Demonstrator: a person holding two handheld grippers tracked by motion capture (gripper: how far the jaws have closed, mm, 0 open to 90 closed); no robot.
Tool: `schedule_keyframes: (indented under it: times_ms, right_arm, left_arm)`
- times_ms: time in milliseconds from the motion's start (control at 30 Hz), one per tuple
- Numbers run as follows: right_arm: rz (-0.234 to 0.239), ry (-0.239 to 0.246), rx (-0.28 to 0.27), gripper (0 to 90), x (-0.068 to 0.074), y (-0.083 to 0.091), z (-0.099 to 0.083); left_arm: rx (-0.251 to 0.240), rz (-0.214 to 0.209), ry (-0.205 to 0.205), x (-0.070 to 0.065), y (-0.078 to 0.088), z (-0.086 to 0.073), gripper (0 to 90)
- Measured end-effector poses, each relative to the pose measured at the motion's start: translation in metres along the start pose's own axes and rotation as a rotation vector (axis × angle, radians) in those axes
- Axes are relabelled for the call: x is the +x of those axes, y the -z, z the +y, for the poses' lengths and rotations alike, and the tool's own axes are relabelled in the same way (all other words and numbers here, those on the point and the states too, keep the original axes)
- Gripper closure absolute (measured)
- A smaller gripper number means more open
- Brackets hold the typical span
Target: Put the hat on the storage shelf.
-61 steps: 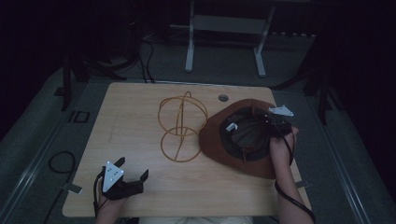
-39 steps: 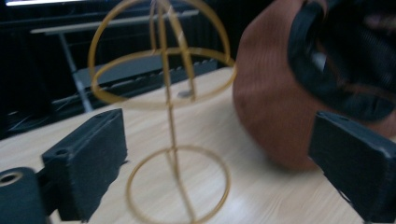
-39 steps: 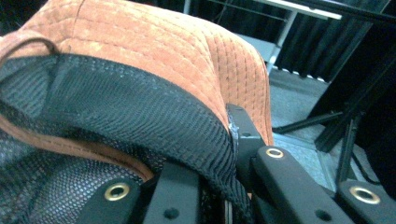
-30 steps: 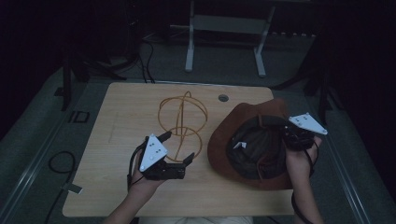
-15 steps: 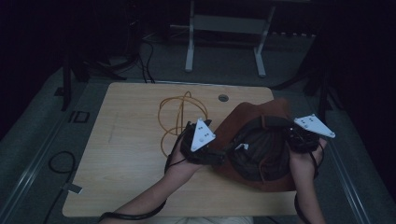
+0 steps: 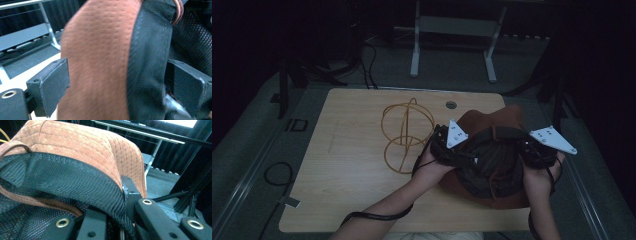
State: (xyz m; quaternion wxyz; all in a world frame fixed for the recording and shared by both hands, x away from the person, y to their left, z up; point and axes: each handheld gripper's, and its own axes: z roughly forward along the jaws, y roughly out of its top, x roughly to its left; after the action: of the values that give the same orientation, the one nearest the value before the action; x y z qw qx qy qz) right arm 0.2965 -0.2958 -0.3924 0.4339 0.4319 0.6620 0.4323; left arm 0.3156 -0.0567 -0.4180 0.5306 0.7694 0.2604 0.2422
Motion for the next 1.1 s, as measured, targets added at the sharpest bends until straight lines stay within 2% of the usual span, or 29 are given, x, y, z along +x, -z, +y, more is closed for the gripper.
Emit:
schedule_keyframes:
  times_ms: [67, 233, 300, 400, 467, 533, 667, 733, 767, 867, 900, 933, 967, 1000, 1067, 1100]
  right_arm:
    - [0.006, 0.002, -0.006, 83.8, 0.004, 0.002, 0.0]
    - [0.033, 0.004, -0.019, 83.8, 0.012, 0.01, -0.001]
    - [0.035, 0.002, -0.027, 83.8, 0.014, 0.013, 0.0]
    - [0.028, -0.008, -0.038, 83.8, 0.017, 0.015, 0.001]
    - [0.024, -0.005, -0.037, 83.7, 0.019, 0.015, 0.002]
    - [0.029, 0.004, -0.029, 83.4, 0.021, 0.014, 0.001]
    - [0.052, 0.005, -0.013, 75.8, 0.02, 0.015, -0.004]
    - [0.06, 0.005, -0.01, 75.8, 0.02, 0.015, -0.006]
    - [0.084, 0.0, -0.008, 63.9, 0.02, 0.018, -0.009]
    - [0.114, 0.023, 0.008, 56.1, 0.019, 0.024, -0.011]
    - [0.114, 0.023, 0.008, 56.1, 0.019, 0.024, -0.011]
    - [0.136, 0.027, 0.018, 56.1, 0.018, 0.026, -0.011]
    - [0.181, 0.011, 0.03, 52.4, 0.015, 0.032, -0.013]
    - [0.205, -0.001, 0.034, 50.9, 0.013, 0.036, -0.015]
    - [0.261, -0.021, 0.049, 49.9, 0.009, 0.042, -0.017]
    - [0.288, -0.034, 0.039, 49.6, 0.007, 0.047, -0.018]
  left_arm:
    - [0.008, 0.008, -0.013, -0.002, -0.005, -0.001, 10.9]
    - [0.053, 0.091, -0.034, -0.002, -0.017, -0.002, 16.5]
    - [0.059, 0.093, -0.049, -0.003, -0.02, -0.002, 29.8]
    - [0.065, 0.108, -0.067, -0.003, -0.026, -0.003, 60.8]
    - [0.068, 0.118, -0.08, -0.002, -0.029, -0.002, 76.7]
    - [0.062, 0.126, -0.072, 0.001, -0.031, 0.0, 85.3]
    - [0.04, 0.154, -0.062, 0.01, -0.03, 0.007, 86.9]
    - [0.04, 0.154, -0.062, 0.01, -0.03, 0.007, 87.1]
    - [0.016, 0.179, -0.075, 0.014, -0.028, 0.015, 87.2]
    - [-0.001, 0.191, -0.088, 0.016, -0.025, 0.021, 87.3]
    - [-0.001, 0.191, -0.088, 0.016, -0.025, 0.021, 87.3]
    - [-0.001, 0.191, -0.088, 0.016, -0.025, 0.021, 87.3]
    - [-0.016, 0.193, -0.093, 0.016, -0.023, 0.024, 87.2]
    - [-0.016, 0.192, -0.097, 0.016, -0.023, 0.025, 87.2]
    - [-0.033, 0.197, -0.081, 0.017, -0.022, 0.026, 87.2]
    - [-0.038, 0.197, -0.076, 0.018, -0.022, 0.026, 87.2]
